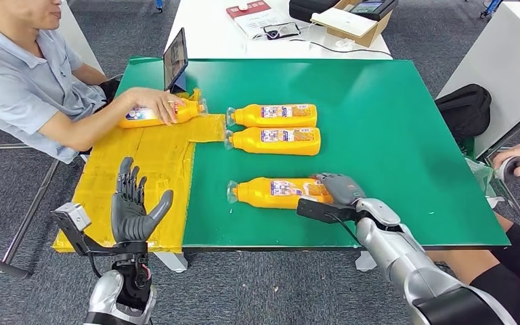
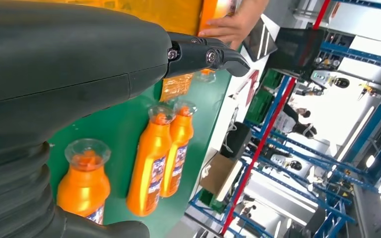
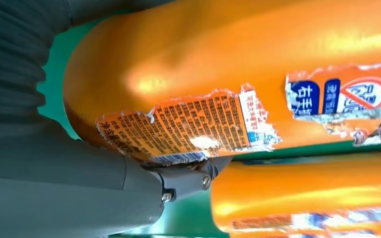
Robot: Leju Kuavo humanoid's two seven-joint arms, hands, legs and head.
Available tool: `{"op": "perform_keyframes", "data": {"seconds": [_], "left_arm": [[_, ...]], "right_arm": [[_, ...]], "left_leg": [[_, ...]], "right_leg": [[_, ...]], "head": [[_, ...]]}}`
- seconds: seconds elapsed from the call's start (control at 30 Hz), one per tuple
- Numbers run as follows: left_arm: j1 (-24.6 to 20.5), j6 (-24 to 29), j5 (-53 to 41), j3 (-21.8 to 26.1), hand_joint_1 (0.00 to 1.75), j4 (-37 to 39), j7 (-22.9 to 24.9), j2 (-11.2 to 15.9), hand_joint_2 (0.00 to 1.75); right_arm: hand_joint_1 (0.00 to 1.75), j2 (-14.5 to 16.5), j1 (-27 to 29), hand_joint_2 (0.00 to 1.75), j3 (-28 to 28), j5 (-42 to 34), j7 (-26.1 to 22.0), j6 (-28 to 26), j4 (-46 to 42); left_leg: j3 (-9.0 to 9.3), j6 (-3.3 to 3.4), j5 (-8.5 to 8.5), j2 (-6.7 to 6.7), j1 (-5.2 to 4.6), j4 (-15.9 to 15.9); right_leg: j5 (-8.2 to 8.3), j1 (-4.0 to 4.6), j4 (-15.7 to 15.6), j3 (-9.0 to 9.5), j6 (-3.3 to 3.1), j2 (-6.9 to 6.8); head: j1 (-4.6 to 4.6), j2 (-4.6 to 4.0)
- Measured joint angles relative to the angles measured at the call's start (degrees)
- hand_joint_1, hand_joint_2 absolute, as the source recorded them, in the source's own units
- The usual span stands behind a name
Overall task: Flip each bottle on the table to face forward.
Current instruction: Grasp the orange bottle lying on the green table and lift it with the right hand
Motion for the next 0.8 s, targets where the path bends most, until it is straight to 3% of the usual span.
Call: {"op": "perform_keyframes", "data": {"seconds": [0.27,0.57,0.67,0.8], "left_arm": [[0.6,1.4,0.7,0.0,0.0,-0.2,-2.1,0.0,1.75],[2.1,4.1,1.1,0.4,0.0,-2.9,-4.5,-0.3,1.75],[3.2,0.9,2.5,0.2,0.0,-3.2,-3.6,-0.3,1.75],[5.1,-10.3,3.0,-2.0,0.0,-3.5,-2.9,0.2,1.75]], "right_arm": [[1.75,2.8,6.6,1.75,-5.5,-14.9,-3.7,0.6,-11.3],[1.75,5.3,13.3,1.75,-10.6,-21.0,-5.1,0.9,-23.7],[1.75,6.4,16.0,1.75,-12.0,-24.2,-5.7,1.8,-27.7],[1.75,7.9,19.2,1.75,-12.5,-24.9,-6.0,3.3,-32.0]], "left_leg": [[-0.06,0.0,0.01,-0.01,0.03,0.0],[-0.1,0.0,0.0,-0.05,0.02,0.0],[-0.1,0.0,0.0,-0.04,0.02,0.0],[-0.11,-0.02,-0.01,-0.03,0.02,0.0]], "right_leg": [[0.0,0.03,0.0,-0.04,0.0,0.0],[-0.01,0.01,0.0,-0.07,0.0,-0.02],[-0.01,0.02,0.0,-0.08,0.0,-0.01],[-0.02,0.02,0.0,-0.1,-0.01,-0.01]], "head": [[-0.01,0.0],[0.01,0.0],[0.0,0.0],[-0.01,0.0]]}}
